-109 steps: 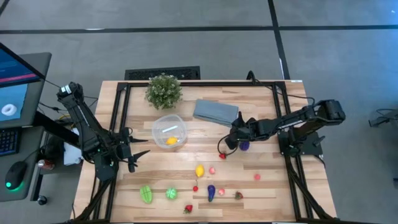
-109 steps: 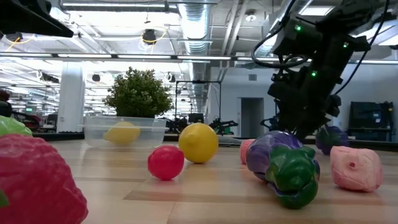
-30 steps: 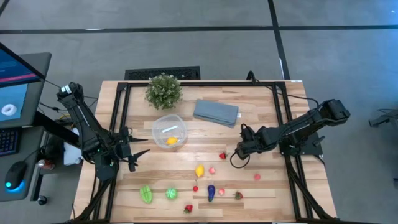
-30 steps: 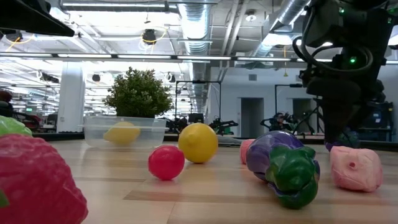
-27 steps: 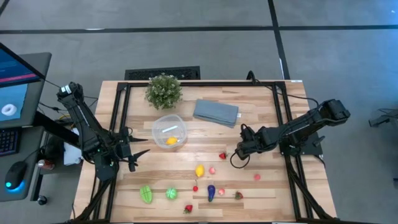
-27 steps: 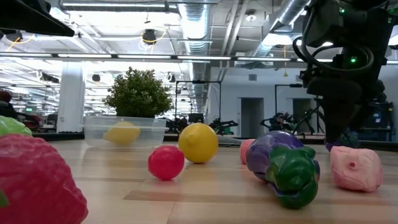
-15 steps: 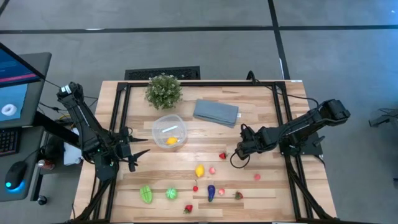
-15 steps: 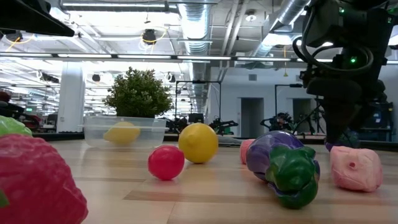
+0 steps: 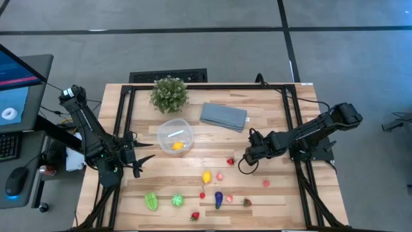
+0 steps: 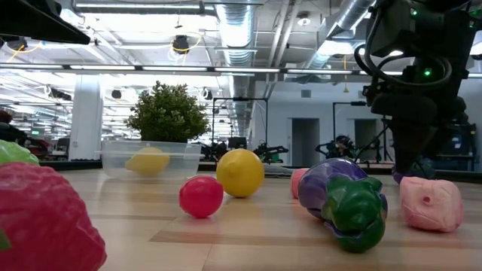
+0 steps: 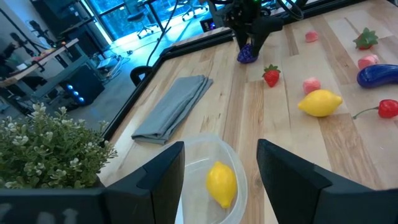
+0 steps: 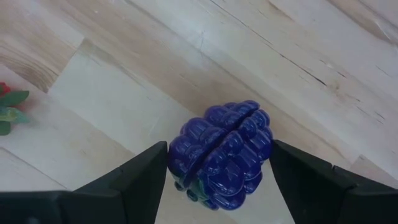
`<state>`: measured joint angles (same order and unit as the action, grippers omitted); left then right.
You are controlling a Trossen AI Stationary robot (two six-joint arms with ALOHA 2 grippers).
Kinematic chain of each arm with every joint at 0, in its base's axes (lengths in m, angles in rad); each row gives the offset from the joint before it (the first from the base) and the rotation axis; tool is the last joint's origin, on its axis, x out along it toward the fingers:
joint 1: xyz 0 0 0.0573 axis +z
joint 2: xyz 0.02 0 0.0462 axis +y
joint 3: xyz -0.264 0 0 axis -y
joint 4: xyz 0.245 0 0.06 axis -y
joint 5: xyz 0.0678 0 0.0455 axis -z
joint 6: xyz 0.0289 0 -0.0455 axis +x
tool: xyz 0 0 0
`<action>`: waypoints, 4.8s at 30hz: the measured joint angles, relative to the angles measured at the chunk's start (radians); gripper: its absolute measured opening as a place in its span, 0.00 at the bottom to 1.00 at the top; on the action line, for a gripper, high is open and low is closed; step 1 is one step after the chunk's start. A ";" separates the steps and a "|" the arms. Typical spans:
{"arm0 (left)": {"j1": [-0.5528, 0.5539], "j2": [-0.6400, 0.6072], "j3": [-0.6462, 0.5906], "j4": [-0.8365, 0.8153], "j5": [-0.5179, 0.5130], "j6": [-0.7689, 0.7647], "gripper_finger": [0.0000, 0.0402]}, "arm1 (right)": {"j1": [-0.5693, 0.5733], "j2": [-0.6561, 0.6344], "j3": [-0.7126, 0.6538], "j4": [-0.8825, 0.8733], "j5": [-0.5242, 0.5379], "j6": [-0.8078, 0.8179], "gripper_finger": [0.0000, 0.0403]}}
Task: Pick and placing Produce into tupperware
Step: Put the blackberry into the transparent bin, then put the top strawberry into the transparent bin
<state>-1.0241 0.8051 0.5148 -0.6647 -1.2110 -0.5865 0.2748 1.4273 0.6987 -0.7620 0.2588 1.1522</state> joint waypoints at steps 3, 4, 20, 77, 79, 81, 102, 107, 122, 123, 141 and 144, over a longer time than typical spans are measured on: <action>0.000 0.000 0.000 0.000 0.000 0.000 0.48 | 0.000 0.000 0.000 0.000 0.000 0.000 0.75; 0.000 0.000 0.000 0.000 0.000 0.000 0.48 | 0.000 0.000 0.000 0.000 0.000 0.000 0.75; 0.000 0.000 0.000 0.000 -0.001 0.000 0.48 | 0.000 0.000 0.000 0.018 0.000 -0.008 0.75; 0.000 0.000 0.000 0.001 -0.009 0.000 0.48 | -0.118 -0.001 0.221 0.586 0.079 -0.698 0.75; 0.000 0.000 0.000 0.000 -0.010 0.000 0.48 | -0.127 -0.001 0.221 0.611 0.079 -0.718 0.75; 0.000 0.000 0.000 0.001 -0.011 0.000 0.48 | -0.135 0.000 0.221 0.639 0.079 -0.741 0.75; 0.000 0.000 0.000 0.002 -0.035 0.005 0.48 | -0.190 0.123 0.250 0.943 -0.040 -0.900 0.75; 0.000 0.000 0.000 0.005 -0.034 0.005 0.48 | -0.220 0.275 0.349 0.947 -0.059 -0.948 0.75; 0.000 0.000 0.000 -0.004 -0.035 0.020 0.48 | -0.342 0.630 0.707 0.967 -0.281 -1.031 0.75; 0.000 0.000 0.000 -0.003 -0.035 0.022 0.48 | -0.348 0.646 0.719 0.974 -0.292 -1.031 0.75; 0.000 0.000 0.000 -0.018 -0.028 -0.011 0.48 | -0.367 0.660 0.739 0.924 -0.312 -1.070 0.75; 0.000 0.000 0.000 -0.018 -0.028 -0.011 0.48 | -0.367 0.660 0.739 0.923 -0.312 -1.074 0.75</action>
<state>-1.0241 0.8047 0.5147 -0.6830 -1.2388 -0.5979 -0.0921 2.0869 1.4376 0.1608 -0.0528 0.0780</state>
